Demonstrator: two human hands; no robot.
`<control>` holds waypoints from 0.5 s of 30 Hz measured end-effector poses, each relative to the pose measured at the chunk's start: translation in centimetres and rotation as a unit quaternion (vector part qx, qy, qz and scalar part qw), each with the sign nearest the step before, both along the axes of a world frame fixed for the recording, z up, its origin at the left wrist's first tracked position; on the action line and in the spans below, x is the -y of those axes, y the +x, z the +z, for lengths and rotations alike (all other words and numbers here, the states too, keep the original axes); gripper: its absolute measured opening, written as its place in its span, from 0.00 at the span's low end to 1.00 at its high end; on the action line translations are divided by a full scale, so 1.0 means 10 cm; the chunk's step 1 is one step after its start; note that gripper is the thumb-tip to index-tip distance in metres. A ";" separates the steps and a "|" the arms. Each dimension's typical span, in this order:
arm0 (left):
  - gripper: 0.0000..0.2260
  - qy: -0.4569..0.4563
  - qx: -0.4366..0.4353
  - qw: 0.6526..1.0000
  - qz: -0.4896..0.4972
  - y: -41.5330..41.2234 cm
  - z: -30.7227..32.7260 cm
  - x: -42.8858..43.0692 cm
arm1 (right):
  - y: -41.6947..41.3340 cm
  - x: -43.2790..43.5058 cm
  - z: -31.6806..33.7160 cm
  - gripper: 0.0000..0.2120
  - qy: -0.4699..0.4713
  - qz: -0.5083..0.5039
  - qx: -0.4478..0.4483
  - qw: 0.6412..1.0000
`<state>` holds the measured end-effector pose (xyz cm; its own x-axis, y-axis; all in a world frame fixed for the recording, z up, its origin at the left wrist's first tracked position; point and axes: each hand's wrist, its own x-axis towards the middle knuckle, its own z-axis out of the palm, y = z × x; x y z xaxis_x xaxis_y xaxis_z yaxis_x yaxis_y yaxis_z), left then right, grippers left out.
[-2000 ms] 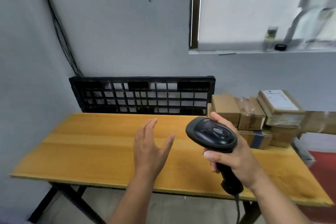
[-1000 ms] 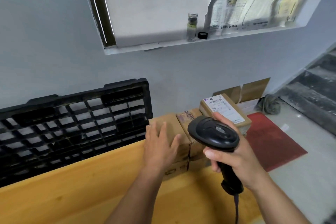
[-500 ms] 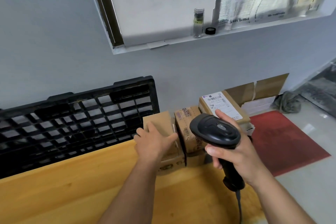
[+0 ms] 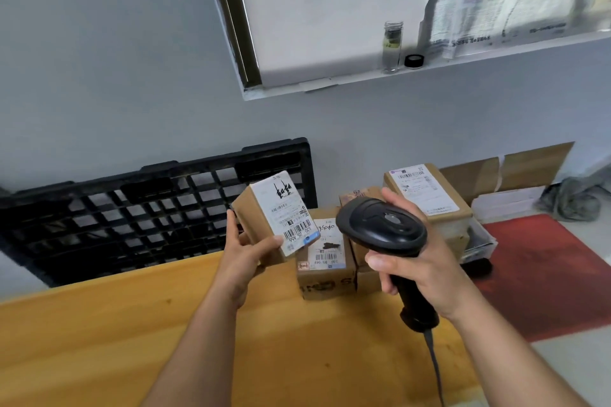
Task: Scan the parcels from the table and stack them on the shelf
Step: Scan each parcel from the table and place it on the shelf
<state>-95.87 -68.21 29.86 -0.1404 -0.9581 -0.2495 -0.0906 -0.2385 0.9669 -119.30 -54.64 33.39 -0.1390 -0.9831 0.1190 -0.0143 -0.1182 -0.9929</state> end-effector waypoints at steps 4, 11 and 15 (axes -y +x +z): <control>0.50 -0.036 0.008 0.999 0.020 0.14 0.04 -0.03 | 0.11 -0.04 0.10 0.46 -0.011 0.040 0.023 0.999; 0.53 -0.105 0.044 0.993 0.037 0.31 0.11 -0.07 | 0.24 -0.08 0.32 0.48 -0.042 0.127 0.075 0.988; 0.54 -0.119 0.058 0.990 0.052 0.38 0.11 -0.11 | 0.25 -0.12 0.36 0.46 -0.026 0.151 0.061 0.986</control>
